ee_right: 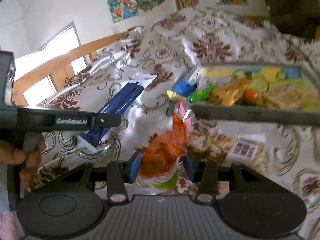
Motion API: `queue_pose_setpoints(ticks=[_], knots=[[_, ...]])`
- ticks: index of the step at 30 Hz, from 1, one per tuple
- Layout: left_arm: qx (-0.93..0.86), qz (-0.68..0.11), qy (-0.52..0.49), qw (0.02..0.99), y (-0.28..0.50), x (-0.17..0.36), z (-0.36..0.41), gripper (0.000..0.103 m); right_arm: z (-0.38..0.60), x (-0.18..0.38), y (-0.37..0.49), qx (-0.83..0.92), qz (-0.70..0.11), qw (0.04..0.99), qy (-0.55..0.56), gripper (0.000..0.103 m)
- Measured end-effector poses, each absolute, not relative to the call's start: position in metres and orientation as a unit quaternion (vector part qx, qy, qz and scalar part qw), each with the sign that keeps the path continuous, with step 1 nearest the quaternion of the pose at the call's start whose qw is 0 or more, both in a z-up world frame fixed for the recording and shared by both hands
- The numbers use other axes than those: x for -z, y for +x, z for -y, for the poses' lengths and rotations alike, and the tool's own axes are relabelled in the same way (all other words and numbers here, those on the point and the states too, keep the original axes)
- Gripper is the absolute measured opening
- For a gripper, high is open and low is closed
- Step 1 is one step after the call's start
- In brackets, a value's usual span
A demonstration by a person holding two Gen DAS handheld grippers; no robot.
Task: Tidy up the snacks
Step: 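Lift the orange bag with the right tool while the left tool lifts the blue packet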
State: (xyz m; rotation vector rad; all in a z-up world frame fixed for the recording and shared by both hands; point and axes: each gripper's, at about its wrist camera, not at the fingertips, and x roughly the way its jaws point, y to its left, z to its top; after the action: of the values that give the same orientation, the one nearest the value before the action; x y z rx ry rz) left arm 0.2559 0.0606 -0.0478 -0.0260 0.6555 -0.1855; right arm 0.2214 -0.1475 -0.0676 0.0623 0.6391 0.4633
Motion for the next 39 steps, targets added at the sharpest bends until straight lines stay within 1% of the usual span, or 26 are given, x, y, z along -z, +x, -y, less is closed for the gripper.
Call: queue_pose_setpoints(ticks=[2, 3, 5, 7, 11, 14, 15, 16, 17, 23, 25, 28, 32, 36, 39], knots=[[0.091, -0.313, -0.014, 0.945, 0.255, 0.046, -0.060, 0.031, 0.148, 0.062, 0.215, -0.223, -0.296, 0.929, 0.017, 0.048], [0.091, -0.310, -0.014, 0.946, 0.255, 0.045, -0.060, 0.031, 0.148, 0.059, 0.213, -0.220, -0.288, 0.932, 0.011, 0.029], [0.092, -0.305, -0.011, 0.948, 0.254, 0.045, -0.057, 0.031, 0.147, 0.055, 0.210, -0.210, -0.276, 0.938, -0.003, 0.021], [0.096, -0.304, -0.009, 0.948, 0.254, 0.045, -0.056, 0.031, 0.146, 0.054, 0.212, -0.209, -0.275, 0.938, -0.010, 0.017], [0.100, -0.315, 0.000, 0.944, 0.257, 0.050, -0.052, 0.031, 0.147, 0.062, 0.219, -0.205, -0.296, 0.933, -0.003, 0.017], [0.102, -0.317, 0.002, 0.943, 0.257, 0.052, -0.051, 0.031, 0.147, 0.065, 0.219, -0.208, -0.298, 0.932, -0.005, 0.019], [0.103, -0.317, 0.002, 0.943, 0.258, 0.052, -0.051, 0.031, 0.147, 0.065, 0.219, -0.212, -0.299, 0.930, -0.004, 0.024], [0.103, -0.318, 0.001, 0.943, 0.258, 0.052, -0.051, 0.031, 0.147, 0.065, 0.220, -0.217, -0.301, 0.929, -0.001, 0.035], [0.103, -0.319, -0.001, 0.942, 0.259, 0.053, -0.051, 0.031, 0.148, 0.066, 0.220, -0.222, -0.304, 0.927, 0.004, 0.039], [0.102, -0.323, -0.006, 0.941, 0.262, 0.054, -0.052, 0.031, 0.139, 0.075, 0.222, -0.247, -0.320, 0.915, -0.006, 0.051], [0.102, -0.323, -0.009, 0.941, 0.263, 0.054, -0.052, 0.031, 0.134, 0.079, 0.224, -0.254, -0.331, 0.909, -0.012, 0.059], [0.102, -0.319, -0.012, 0.942, 0.263, 0.054, -0.053, 0.031, 0.130, 0.089, 0.225, -0.259, -0.351, 0.900, -0.010, 0.065], [0.102, -0.310, -0.015, 0.945, 0.262, 0.051, -0.053, 0.031, 0.128, 0.098, 0.228, -0.257, -0.369, 0.893, -0.004, 0.066], [0.102, -0.300, -0.019, 0.948, 0.261, 0.048, -0.053, 0.031, 0.129, 0.100, 0.230, -0.253, -0.366, 0.896, 0.001, 0.055], [0.102, -0.289, -0.011, 0.952, 0.259, 0.046, -0.050, 0.031, 0.129, 0.097, 0.229, -0.245, -0.355, 0.902, -0.005, 0.053]])
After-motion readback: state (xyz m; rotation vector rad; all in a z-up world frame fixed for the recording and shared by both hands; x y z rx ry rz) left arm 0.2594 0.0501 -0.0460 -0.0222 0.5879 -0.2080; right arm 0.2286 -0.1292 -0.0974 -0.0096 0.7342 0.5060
